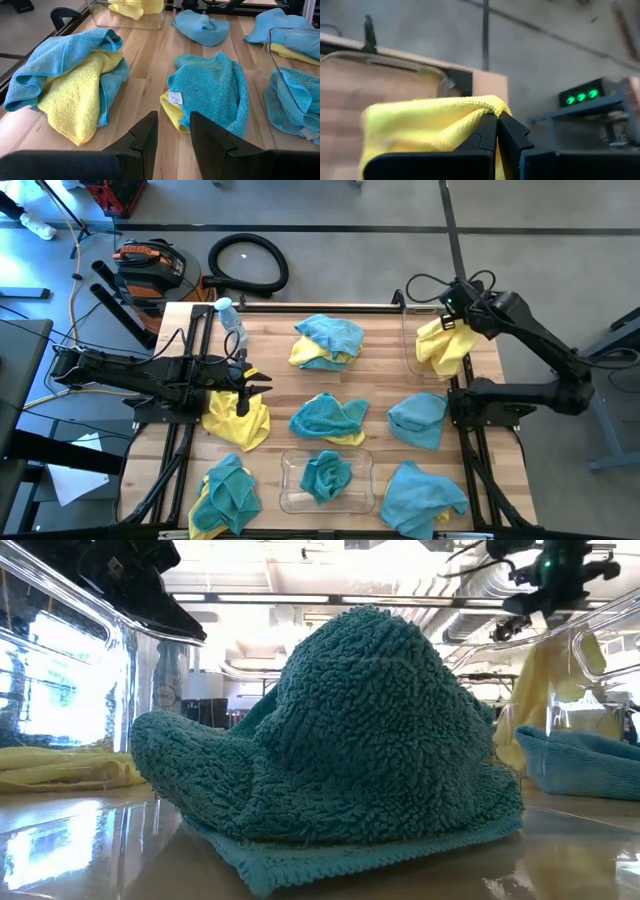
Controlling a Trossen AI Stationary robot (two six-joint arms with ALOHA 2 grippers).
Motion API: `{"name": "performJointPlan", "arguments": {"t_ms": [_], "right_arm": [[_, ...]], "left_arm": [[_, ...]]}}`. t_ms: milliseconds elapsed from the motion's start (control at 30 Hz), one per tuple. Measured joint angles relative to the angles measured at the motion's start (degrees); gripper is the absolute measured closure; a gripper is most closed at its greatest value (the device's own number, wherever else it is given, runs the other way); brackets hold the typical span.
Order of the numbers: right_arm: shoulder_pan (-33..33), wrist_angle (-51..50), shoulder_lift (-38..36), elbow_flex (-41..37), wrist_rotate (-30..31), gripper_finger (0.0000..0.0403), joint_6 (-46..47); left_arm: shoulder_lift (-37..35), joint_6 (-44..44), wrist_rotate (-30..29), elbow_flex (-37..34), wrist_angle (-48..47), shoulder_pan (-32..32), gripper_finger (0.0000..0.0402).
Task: Sort microfiber towel by color & place in baskets
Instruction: Put the yellow microfiber towel into the top transparent bin
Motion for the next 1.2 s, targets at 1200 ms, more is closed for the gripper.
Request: {"name": "performJointPlan", "arguments": {"t_ms": [1200], "right_arm": [[-4.8,31.6,22.6,-22.6,-26.7,0.0403,-9.3]], "left_arm": [[0.0,0.0,0.0,0.0,-0.1,0.0,0.0299]]}}
